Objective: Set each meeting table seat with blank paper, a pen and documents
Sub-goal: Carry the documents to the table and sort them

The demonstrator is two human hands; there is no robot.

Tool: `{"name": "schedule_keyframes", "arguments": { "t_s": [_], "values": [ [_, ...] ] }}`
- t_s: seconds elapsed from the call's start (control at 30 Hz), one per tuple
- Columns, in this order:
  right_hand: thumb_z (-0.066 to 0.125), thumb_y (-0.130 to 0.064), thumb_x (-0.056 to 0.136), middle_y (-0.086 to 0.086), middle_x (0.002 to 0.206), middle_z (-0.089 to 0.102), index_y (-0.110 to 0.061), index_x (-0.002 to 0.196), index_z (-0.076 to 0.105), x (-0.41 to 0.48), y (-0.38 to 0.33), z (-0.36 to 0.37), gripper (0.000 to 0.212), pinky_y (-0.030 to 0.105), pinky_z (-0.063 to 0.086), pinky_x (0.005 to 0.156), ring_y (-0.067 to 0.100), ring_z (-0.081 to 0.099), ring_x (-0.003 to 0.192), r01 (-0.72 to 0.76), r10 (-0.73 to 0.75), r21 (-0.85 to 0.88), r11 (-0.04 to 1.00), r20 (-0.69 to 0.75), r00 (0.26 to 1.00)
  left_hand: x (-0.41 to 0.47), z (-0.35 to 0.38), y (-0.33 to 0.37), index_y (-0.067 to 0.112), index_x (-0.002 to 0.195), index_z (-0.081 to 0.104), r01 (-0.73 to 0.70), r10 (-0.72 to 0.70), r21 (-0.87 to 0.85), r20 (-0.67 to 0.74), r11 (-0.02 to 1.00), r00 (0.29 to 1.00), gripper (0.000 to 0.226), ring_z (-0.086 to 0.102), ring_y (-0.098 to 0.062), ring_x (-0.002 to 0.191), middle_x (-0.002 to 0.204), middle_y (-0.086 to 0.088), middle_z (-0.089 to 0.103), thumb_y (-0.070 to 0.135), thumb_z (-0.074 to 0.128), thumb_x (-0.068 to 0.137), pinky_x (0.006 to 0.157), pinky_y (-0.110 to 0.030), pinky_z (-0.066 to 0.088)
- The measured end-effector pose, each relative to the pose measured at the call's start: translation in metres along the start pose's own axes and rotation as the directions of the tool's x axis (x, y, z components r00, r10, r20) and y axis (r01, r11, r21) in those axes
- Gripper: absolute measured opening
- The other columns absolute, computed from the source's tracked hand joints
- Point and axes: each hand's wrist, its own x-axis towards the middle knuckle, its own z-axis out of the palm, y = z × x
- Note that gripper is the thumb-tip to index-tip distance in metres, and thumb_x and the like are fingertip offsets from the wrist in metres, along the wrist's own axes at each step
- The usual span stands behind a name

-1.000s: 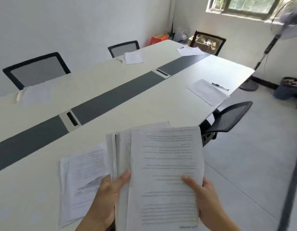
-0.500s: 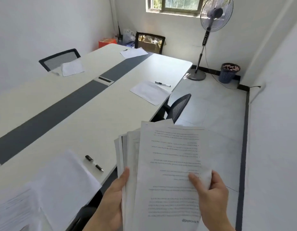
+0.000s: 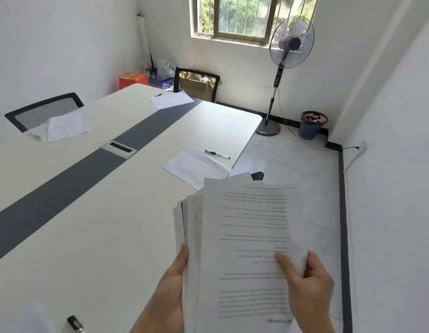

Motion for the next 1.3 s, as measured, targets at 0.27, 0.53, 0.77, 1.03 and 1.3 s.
{"name": "schedule_keyframes", "arguments": {
  "t_s": [0.27, 0.53, 0.77, 1.03, 1.3],
  "values": [
    [0.076, -0.001, 0.076, 0.02, 0.083, 0.076, -0.001, 0.093, 0.07, 0.084, -0.008, 0.029, 0.018, 0.042, 0.062, 0.061, 0.038, 0.073, 0.071, -0.316, 0.294, 0.153, 0.936, 0.148, 0.944, 0.054, 0.023, 0.053, 0.005, 0.121, 0.066, -0.091, 0.092, 0.015, -0.086, 0.996, 0.992, 0.055, 0.065, -0.039, 0.106, 0.123, -0.023, 0.065, 0.047, 0.051, 0.089, 0.098, -0.052, 0.046],
    [0.075, 0.0, 0.076, 0.021, 0.085, 0.076, 0.001, 0.098, 0.069, 0.193, -0.01, 0.076, 0.023, 0.039, 0.061, 0.057, 0.036, 0.074, 0.067, -0.496, 0.424, 0.079, 0.865, 0.414, 0.805, 0.106, 0.064, 0.083, 0.01, 0.125, 0.065, -0.175, 0.162, -0.109, -0.122, 0.979, 0.979, 0.063, 0.062, -0.037, 0.111, 0.121, -0.019, 0.067, 0.057, 0.053, 0.085, 0.107, -0.052, 0.039],
    [0.073, -0.001, 0.079, 0.022, 0.094, 0.076, -0.001, 0.104, 0.067, 0.262, -0.019, 0.124, 0.026, 0.05, 0.062, 0.068, 0.04, 0.073, 0.078, -0.569, 0.503, -0.096, 0.816, 0.603, 0.619, 0.135, 0.085, 0.102, 0.008, 0.118, 0.068, -0.469, 0.417, 0.008, -0.473, 0.883, 0.776, 0.047, 0.067, -0.036, 0.099, 0.108, -0.018, 0.072, 0.042, 0.059, 0.088, 0.094, -0.05, 0.049],
    [0.07, -0.001, 0.076, 0.023, 0.1, 0.074, 0.002, 0.107, 0.067, 0.263, -0.016, 0.176, 0.032, 0.045, 0.061, 0.066, 0.038, 0.074, 0.08, -0.616, 0.575, -0.293, 0.731, 0.75, 0.325, 0.103, 0.071, 0.108, 0.015, 0.091, 0.075, -0.603, 0.716, 0.533, -0.692, 0.594, 0.094, 0.024, 0.073, -0.029, 0.088, 0.09, -0.008, 0.077, 0.028, 0.056, 0.094, 0.083, -0.048, 0.056],
    [0.066, -0.009, 0.08, 0.021, 0.117, 0.07, -0.001, 0.119, 0.066, 0.239, -0.011, 0.231, 0.041, 0.049, 0.051, 0.092, 0.038, 0.066, 0.101, -0.59, 0.638, -0.493, 0.639, 0.769, 0.047, 0.062, 0.045, 0.134, 0.025, 0.075, 0.061, -0.246, 0.882, 0.908, -0.398, 0.339, -0.253, 0.021, 0.062, 0.011, 0.073, 0.072, 0.027, 0.068, 0.04, 0.058, 0.089, 0.064, -0.001, 0.042]
  ]
}}
